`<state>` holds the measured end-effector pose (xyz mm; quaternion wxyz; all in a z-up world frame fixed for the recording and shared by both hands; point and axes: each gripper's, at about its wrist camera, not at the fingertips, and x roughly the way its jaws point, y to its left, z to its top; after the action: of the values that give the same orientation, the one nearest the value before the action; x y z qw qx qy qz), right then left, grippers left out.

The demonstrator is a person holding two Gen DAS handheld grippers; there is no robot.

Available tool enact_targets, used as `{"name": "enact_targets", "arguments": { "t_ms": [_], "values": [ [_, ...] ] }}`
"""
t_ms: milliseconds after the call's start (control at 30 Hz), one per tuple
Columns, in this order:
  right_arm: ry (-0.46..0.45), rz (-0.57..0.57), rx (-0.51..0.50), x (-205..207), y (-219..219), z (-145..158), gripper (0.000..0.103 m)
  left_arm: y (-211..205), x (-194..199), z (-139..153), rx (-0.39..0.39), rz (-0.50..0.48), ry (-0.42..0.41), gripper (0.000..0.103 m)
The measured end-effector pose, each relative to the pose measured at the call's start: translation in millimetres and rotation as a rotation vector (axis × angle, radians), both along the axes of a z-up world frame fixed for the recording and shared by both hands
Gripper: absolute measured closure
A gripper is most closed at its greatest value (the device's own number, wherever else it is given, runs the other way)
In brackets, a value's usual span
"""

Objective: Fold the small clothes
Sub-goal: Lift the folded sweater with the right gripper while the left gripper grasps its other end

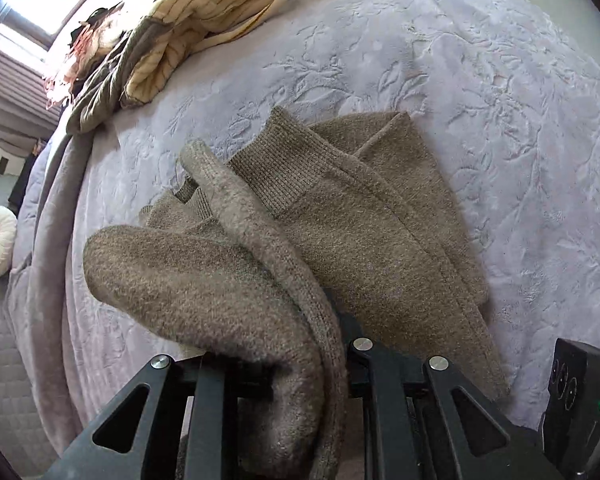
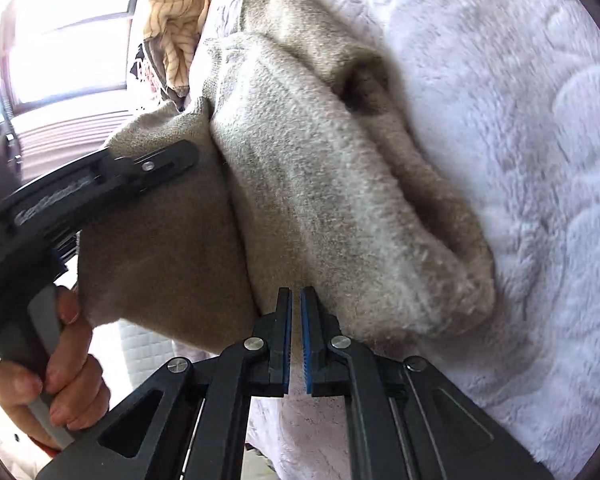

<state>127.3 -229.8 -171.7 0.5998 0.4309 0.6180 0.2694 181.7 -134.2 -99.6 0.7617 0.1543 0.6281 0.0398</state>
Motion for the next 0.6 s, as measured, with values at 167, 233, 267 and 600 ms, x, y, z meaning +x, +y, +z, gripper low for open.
{"name": "enact_targets", "arguments": {
  "t_ms": [167, 233, 267, 600],
  "values": [
    [0.005, 0.000, 0.014, -7, 13, 0, 0.098, 12, 1, 13, -0.145, 0.005, 0.047, 0.083],
    [0.000, 0.004, 0.012, -2, 11, 1, 0.098, 21, -1, 21, -0.249, 0.018, 0.042, 0.071],
    [-0.001, 0.004, 0.012, 4, 12, -2, 0.098, 23, -2, 26, -0.285, 0.017, 0.031, 0.069],
    [0.043, -0.111, 0.140, 2, -19, -1, 0.073, 84, -34, 79, -0.516, 0.096, -0.248, 0.011]
  ]
}}
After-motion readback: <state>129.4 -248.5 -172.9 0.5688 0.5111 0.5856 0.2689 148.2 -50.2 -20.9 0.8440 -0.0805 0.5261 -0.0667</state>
